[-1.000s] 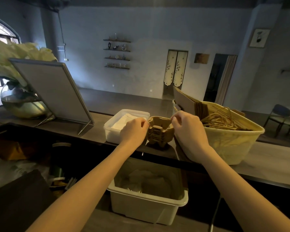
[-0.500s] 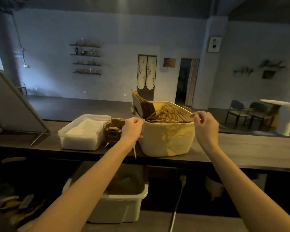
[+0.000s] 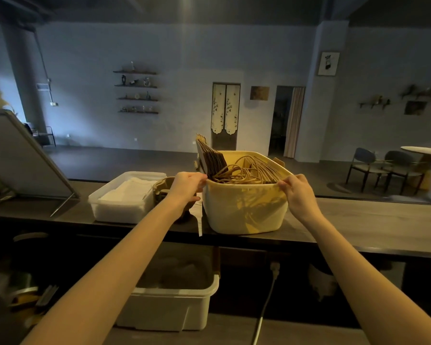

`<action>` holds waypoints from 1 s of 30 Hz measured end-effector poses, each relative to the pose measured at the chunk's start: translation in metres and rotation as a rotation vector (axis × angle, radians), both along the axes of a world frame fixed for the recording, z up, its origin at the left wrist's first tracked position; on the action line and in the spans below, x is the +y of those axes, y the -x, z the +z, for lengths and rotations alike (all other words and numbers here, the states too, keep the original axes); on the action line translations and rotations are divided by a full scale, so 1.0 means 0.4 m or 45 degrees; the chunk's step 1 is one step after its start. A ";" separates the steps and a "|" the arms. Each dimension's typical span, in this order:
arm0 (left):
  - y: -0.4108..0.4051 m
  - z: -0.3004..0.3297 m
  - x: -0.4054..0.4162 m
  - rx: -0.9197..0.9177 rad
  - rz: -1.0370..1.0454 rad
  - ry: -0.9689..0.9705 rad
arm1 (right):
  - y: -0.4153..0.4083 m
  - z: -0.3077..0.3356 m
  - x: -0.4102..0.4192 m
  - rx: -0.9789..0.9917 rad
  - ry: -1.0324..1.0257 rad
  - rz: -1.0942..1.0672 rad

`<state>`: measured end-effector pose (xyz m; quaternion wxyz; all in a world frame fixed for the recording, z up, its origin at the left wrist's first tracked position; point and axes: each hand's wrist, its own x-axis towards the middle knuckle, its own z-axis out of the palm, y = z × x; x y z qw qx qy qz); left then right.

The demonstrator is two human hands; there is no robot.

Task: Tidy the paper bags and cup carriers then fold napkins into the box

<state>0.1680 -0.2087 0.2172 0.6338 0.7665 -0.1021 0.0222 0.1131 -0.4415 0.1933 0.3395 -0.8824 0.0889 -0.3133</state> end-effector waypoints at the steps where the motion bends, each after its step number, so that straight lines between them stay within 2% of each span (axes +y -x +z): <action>1: -0.002 0.003 0.008 0.014 0.004 0.010 | 0.002 -0.002 0.007 -0.016 0.012 -0.005; 7: -0.022 0.000 0.043 0.039 0.084 0.053 | 0.017 -0.023 0.060 -0.118 0.038 -0.011; 13: -0.037 -0.010 0.061 0.031 0.094 0.025 | 0.006 -0.051 0.100 -0.209 0.106 -0.167; 30: -0.063 -0.010 0.074 0.003 0.078 -0.011 | 0.004 -0.014 0.105 -0.049 0.164 -0.225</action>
